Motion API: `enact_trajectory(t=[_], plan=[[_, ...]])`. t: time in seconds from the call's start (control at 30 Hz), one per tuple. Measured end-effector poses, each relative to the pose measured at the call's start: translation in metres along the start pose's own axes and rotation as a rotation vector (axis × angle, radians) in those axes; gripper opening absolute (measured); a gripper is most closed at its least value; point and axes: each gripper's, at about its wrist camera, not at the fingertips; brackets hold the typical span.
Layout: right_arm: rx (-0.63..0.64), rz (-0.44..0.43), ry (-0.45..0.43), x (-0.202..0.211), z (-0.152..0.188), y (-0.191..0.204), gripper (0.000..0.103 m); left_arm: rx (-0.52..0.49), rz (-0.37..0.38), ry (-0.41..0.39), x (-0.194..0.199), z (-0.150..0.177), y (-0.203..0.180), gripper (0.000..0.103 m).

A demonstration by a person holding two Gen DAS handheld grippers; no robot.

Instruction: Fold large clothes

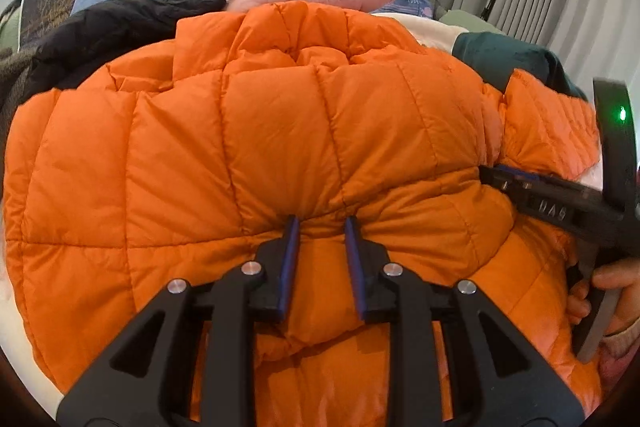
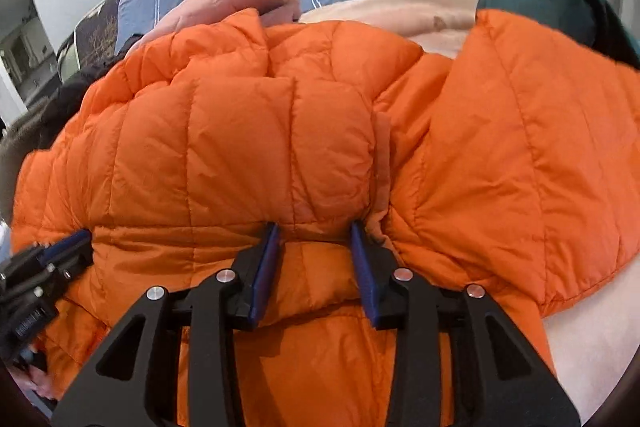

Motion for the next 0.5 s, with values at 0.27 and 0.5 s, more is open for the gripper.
enact_trajectory(t=[0.27, 0.5], plan=[[-0.005, -0.039, -0.014, 0.003, 0.002, -0.002, 0.042, 0.291, -0.093, -0.111, 0.047, -0.006, 0.092, 0.015], [0.033, -0.023, -0.011, 0.002, 0.004, 0.004, 0.043, 0.540, -0.029, -0.064, 0.037, 0.027, 0.172, 0.003]])
Point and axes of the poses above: each gripper's, at about its wrist camera, not at the fingertips, and x roughly against the way its jaws point, y to its left, z to its underside, and after that the axes turned 1 degree about y, right-handed
